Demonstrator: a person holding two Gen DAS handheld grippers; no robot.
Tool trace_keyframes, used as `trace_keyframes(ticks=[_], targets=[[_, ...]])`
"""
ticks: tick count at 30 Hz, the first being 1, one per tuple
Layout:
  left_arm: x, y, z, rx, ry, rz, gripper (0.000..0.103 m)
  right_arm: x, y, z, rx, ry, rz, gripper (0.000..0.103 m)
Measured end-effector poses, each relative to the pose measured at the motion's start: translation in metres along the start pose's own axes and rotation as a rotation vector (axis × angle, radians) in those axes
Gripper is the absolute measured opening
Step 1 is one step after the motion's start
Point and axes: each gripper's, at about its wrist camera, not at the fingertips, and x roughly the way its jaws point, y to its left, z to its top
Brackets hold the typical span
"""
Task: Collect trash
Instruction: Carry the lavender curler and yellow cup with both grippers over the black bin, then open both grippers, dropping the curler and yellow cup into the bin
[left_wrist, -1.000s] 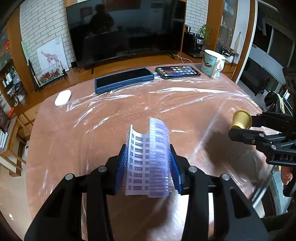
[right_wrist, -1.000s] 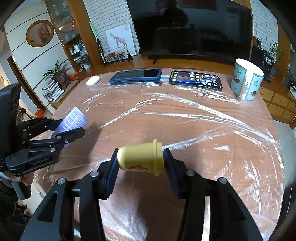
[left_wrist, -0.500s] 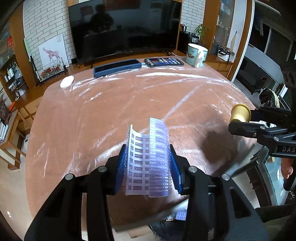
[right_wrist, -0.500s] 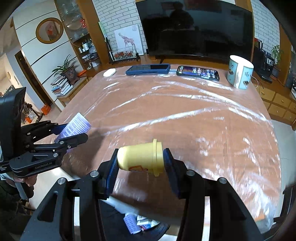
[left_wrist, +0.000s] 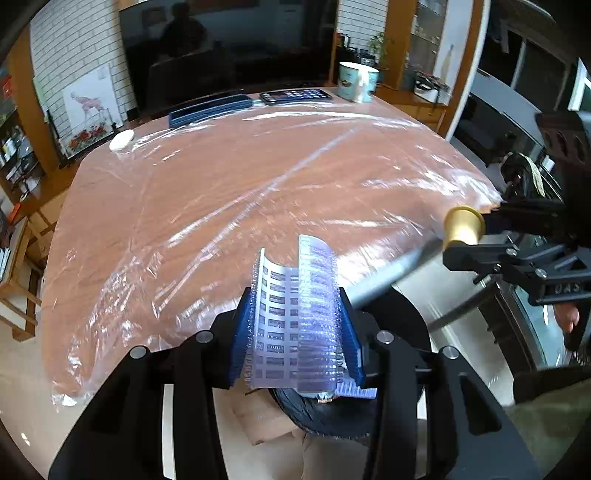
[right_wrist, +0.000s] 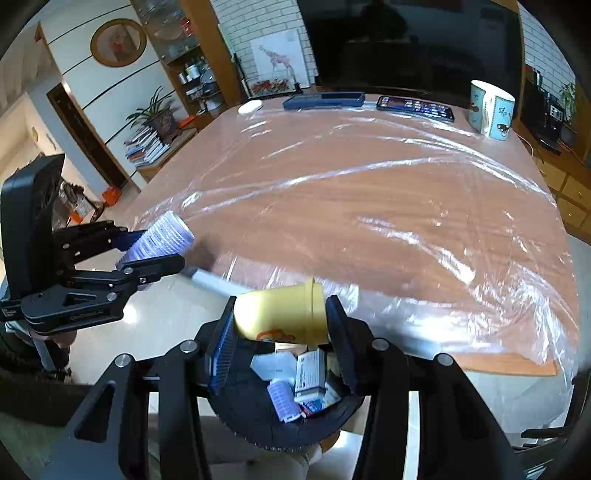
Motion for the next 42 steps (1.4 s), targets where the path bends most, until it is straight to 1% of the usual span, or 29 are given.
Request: trace_keyframes(ticks=[5,10,17,21,25,30,34,42], targets=[[-0.005,-0.014,-0.016,0.058,0.028,-0.035,0.044,0.0,0.0,-0.013,-0.011,0.03,0.018,0.047],[-0.002,-0.026,-0.028,0.089,0.072,-0.07,0.044,0.005,0.001,-0.03,-0.018,0.073,0.024,0.047],[0.02,-0.045,-0.049,0.168,0.157,-0.077,0.044,0.021,-0.001,-0.049,-0.007,0.13,0.032,0.047],[0.037,-0.05,-0.06,0.189,0.208,-0.073,0.044,0.033,-0.001,-0.061,-0.004,0.169,0.027,0.047],[0.054,-0.051,-0.069,0.194,0.252,-0.063,0.044,0.044,-0.002,-0.068,-0.013,0.197,0.002,0.047],[0.076,-0.047,-0.075,0.176,0.296,-0.046,0.044,0.064,-0.004,-0.073,-0.014,0.229,-0.052,0.047],[0.089,-0.046,-0.077,0.158,0.31,-0.027,0.044,0.076,-0.007,-0.076,0.021,0.235,-0.071,0.047],[0.102,-0.048,-0.08,0.138,0.311,0.0,0.044,0.093,-0.008,-0.081,0.041,0.25,-0.073,0.047]])
